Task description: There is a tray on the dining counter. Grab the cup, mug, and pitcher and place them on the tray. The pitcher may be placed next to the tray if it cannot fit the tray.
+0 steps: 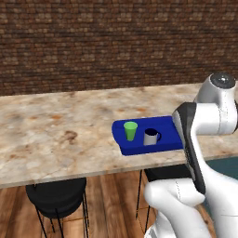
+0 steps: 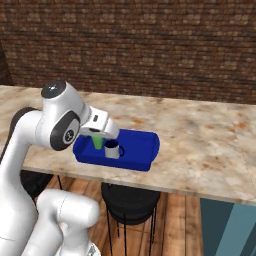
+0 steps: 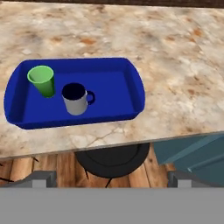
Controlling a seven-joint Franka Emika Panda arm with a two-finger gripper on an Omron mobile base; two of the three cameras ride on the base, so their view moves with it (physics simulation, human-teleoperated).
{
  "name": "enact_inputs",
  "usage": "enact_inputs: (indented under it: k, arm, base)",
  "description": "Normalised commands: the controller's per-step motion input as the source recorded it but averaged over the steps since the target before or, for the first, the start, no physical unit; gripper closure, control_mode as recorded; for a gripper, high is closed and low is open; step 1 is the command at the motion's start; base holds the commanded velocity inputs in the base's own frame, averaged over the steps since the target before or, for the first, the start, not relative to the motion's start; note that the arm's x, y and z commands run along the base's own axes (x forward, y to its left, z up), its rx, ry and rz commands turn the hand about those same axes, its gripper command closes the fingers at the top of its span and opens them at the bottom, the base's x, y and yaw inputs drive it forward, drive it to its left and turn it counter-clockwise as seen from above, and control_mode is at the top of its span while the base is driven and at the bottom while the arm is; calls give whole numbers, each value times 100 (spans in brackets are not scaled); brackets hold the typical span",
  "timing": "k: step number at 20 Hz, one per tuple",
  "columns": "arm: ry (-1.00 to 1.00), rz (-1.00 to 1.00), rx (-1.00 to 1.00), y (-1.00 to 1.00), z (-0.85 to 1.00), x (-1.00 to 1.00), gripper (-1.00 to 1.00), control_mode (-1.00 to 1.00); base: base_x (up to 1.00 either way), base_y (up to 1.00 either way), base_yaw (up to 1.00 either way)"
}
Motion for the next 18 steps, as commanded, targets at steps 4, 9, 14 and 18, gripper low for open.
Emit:
enact_inputs:
  k: [4, 9, 14, 18]
  arm:
    - [0, 7, 0, 11, 0, -24, -100, -100]
    - [0, 3, 0, 15, 0, -23, -100, -100]
    - [0, 1, 0, 2, 0, -14, -100, 100]
    - [0, 0, 0, 0, 0, 0, -100, 100]
  base:
    - [0, 0, 0]
    - [0, 0, 0]
    - [-10, 0, 0]
    - [-87, 33, 0]
